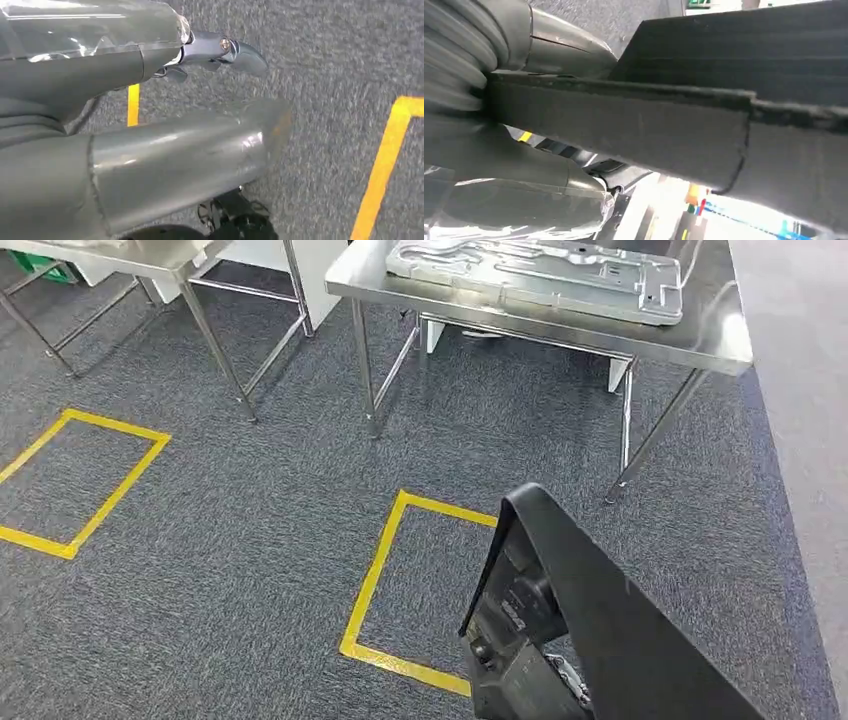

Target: Take the parts from the cabinet and place them on the table.

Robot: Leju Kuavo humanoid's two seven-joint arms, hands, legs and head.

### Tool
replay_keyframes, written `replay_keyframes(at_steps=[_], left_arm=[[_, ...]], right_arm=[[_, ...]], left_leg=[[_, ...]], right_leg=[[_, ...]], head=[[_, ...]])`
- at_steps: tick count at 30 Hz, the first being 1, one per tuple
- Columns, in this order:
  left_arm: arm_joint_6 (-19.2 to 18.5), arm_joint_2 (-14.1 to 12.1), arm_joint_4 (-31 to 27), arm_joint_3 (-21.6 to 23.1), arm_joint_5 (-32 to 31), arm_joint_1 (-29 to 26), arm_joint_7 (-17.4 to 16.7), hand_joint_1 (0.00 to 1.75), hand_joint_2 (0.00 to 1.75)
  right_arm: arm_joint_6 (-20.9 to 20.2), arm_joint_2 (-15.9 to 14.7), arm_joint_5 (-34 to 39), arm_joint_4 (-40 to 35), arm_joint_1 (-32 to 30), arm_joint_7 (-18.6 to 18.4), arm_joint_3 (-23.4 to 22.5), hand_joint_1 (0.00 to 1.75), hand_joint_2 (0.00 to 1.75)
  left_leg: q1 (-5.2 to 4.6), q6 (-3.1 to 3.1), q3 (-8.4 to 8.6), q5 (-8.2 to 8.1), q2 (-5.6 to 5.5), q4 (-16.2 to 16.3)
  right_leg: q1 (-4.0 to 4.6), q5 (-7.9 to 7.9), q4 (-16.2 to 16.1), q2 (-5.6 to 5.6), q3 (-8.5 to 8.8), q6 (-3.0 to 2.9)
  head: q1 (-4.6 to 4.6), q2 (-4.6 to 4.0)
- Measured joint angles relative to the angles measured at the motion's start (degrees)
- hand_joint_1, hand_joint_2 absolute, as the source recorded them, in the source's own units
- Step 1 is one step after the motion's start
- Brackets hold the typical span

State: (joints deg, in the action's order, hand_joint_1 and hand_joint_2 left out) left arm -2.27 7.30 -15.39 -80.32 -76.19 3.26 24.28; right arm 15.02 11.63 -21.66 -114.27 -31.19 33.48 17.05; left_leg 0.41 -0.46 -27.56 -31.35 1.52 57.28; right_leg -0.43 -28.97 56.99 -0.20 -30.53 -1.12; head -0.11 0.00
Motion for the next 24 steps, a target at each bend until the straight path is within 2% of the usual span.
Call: replay_keyframes(at_steps=[1,2,4,5,6,7,8,9,10,11,12,13,14,15,16,17,19,20,21,22,23,24], left_arm=[[0.0,0.0,0.0,0.0,0.0,0.0,0.1,0.00,0.00],[-0.1,0.0,0.0,0.0,0.0,0.0,0.1,0.00,0.00],[-0.2,-0.1,0.0,0.0,0.0,-0.2,0.1,0.00,0.00],[-0.2,-0.2,0.0,0.0,0.0,-0.4,0.1,0.00,0.00],[-0.2,-0.2,0.0,0.0,0.0,-0.5,0.1,0.00,0.00],[-0.2,-0.3,0.0,0.0,0.0,-0.6,0.1,0.00,0.00],[-0.2,-0.4,0.0,0.0,0.0,-0.6,0.1,0.00,0.00],[-0.2,-0.5,0.0,0.0,0.0,-0.7,0.1,0.00,0.00],[-0.2,-0.5,0.0,0.0,0.0,-0.8,0.1,0.00,0.00],[-0.3,-0.5,0.0,0.0,0.0,-0.8,0.1,0.00,0.00],[-0.5,-0.5,0.0,0.0,0.1,-0.7,0.1,0.00,0.00],[-0.6,-0.5,0.0,0.0,0.2,-0.7,0.2,0.00,0.00],[-0.6,-0.5,0.0,0.0,0.2,-0.7,0.2,0.00,0.00],[-0.7,-0.5,0.0,0.0,0.3,-0.6,0.2,0.00,0.00],[-0.7,-0.5,0.0,0.0,0.4,-0.6,0.2,0.00,0.00],[-0.8,-0.5,0.0,0.0,0.4,-0.6,0.2,0.00,0.00],[-0.9,-0.5,0.0,0.0,0.4,-0.5,0.2,0.00,0.00],[-1.0,-0.5,0.0,0.0,0.4,-0.4,0.2,0.00,0.00],[-1.0,-0.5,0.0,0.0,0.4,-0.5,0.2,0.00,0.00],[-1.0,-0.5,0.0,0.0,0.4,-0.5,0.2,0.00,0.00],[-1.1,-0.5,0.0,0.0,0.4,-0.6,0.2,0.00,0.00],[-1.1,-0.5,0.0,0.0,0.4,-0.6,0.2,0.00,0.00]], right_arm=[[0.0,0.0,0.0,0.0,0.0,0.0,0.1,1.75,1.75],[0.0,0.0,0.0,0.0,0.1,0.0,0.3,1.75,1.75],[0.2,0.0,0.0,0.1,0.2,0.0,0.4,1.75,1.75],[0.3,-0.1,0.1,0.2,0.2,0.0,0.4,1.75,1.75],[0.3,-0.2,0.1,0.3,0.2,0.0,0.4,1.75,1.75],[0.3,-0.2,0.1,0.4,0.2,0.0,0.5,1.75,1.75],[0.3,-0.3,0.1,0.4,0.2,0.0,0.5,1.75,1.75],[0.3,-0.3,0.1,0.4,0.2,0.0,0.5,1.75,1.75],[0.4,-0.3,0.1,0.4,0.2,0.0,0.5,1.75,1.75],[0.5,-0.4,0.1,0.5,0.5,-0.1,0.6,1.75,1.75],[0.8,-0.4,0.1,0.5,0.5,-0.1,0.8,1.75,1.75],[1.1,-0.4,0.1,0.5,0.5,-0.2,1.0,1.75,1.75],[1.2,-0.5,0.1,0.5,0.5,-0.2,1.1,1.75,1.75],[1.2,-0.5,0.1,0.5,0.6,-0.2,1.2,1.75,1.75],[1.3,-0.5,0.1,0.5,0.7,-0.3,1.2,1.75,1.75],[1.5,-0.6,0.0,0.5,0.9,-0.3,1.3,1.75,1.75],[1.7,-0.8,0.1,0.5,1.2,-0.7,1.5,1.75,1.75],[1.7,-0.9,0.7,0.5,1.2,-1.0,1.6,1.75,1.75],[1.7,-1.2,1.3,0.5,1.2,-1.2,1.6,1.75,1.75],[1.6,-1.4,1.9,0.5,1.2,-1.3,1.6,1.75,1.75],[1.6,-1.7,2.2,0.5,1.3,-1.3,1.7,1.75,1.75],[1.6,-1.9,2.5,0.5,1.3,-1.3,1.8,1.75,1.75]], left_leg=[[0.19,-0.18,-0.07,-0.29,-0.51,1.3],[0.28,-0.41,-1.85,-1.67,-0.90,4.6],[0.46,-0.90,-7.94,-4.99,-1.02,14.6],[0.48,-1.10,-10.43,-5.38,-1.01,18.0],[0.56,-1.27,-11.85,-4.24,-1.01,18.9],[0.68,-1.37,-11.89,-1.51,-1.01,16.9],[0.80,-1.43,-10.84,1.91,-1.00,13.0],[0.92,-1.45,-9.13,6.03,-1.00,7.6],[0.89,-1.26,-8.14,6.15,-1.18,5.9],[0.37,-1.10,-7.70,5.49,-1.24,5.2],[0.45,-0.08,-6.84,3.77,-1.18,3.7],[0.34,0.27,-6.98,3.67,-1.19,3.8],[0.21,0.77,-6.99,3.29,-1.20,3.6],[0.49,1.18,-6.34,3.16,-1.44,3.3],[0.65,1.51,-5.42,2.90,-1.43,2.6],[0.67,1.86,-4.57,2.63,-1.39,2.1],[0.66,2.10,-3.44,2.01,-1.36,1.7],[0.65,2.12,-2.91,1.56,-1.13,1.7],[0.65,2.18,-2.17,0.98,-1.07,1.7],[0.63,2.13,-1.26,0.32,-0.95,1.7],[0.57,2.09,-0.19,-0.42,-0.71,1.6],[0.48,2.06,0.89,-1.12,-0.36,1.5]], right_leg=[[0.01,0.01,-0.6,-0.04,0.80,-0.07],[-0.08,-0.27,-0.9,-0.14,1.35,-0.54],[-0.07,-1.09,-0.9,-0.02,2.21,-0.71],[-0.07,-1.56,-0.8,0.17,2.72,-0.68],[-0.10,-2.07,-0.8,0.40,3.40,-0.60],[-0.16,-2.75,-0.8,0.63,4.26,-0.44],[-0.26,-3.46,-0.8,0.73,5.31,-0.24],[-0.33,-4.40,-0.8,0.81,6.55,0.06],[-0.37,-5.18,-0.9,0.86,7.19,0.40],[0.03,-5.73,-0.5,1.10,7.20,0.96],[0.00,-5.85,-0.5,1.14,7.02,1.28],[-0.01,-5.98,-0.9,1.11,7.21,1.49],[-0.11,-5.72,-0.8,1.08,7.44,1.82],[-0.15,-5.59,-0.3,1.08,7.45,2.05],[-0.25,-5.29,1.9,0.91,6.63,2.27],[-0.28,-5.50,5.7,0.74,4.51,2.52],[-0.31,-8.17,13.6,0.66,-1.45,2.87],[-0.30,-9.91,16.5,0.64,-4.40,2.95],[-0.30,-10.66,17.7,0.61,-6.49,2.91],[-0.27,-9.88,16.8,0.55,-7.52,2.75],[-0.18,-7.46,14.3,0.43,-7.58,2.41],[0.10,-3.87,10.6,-0.02,-7.06,1.84]], head=[[0.09,0.00],[-0.31,0.00],[-0.26,-0.02],[-0.26,0.00],[-0.30,0.00],[-0.32,0.00],[-0.35,0.00],[-0.32,-0.02],[-0.33,0.00],[-0.19,-0.02],[-0.68,0.00],[-0.24,-0.02],[-0.24,0.00],[-0.24,0.00],[-0.07,0.00],[0.48,-0.02],[0.35,0.00],[0.53,0.00],[0.57,0.00],[0.59,-0.02],[0.59,0.00],[0.64,0.00]])
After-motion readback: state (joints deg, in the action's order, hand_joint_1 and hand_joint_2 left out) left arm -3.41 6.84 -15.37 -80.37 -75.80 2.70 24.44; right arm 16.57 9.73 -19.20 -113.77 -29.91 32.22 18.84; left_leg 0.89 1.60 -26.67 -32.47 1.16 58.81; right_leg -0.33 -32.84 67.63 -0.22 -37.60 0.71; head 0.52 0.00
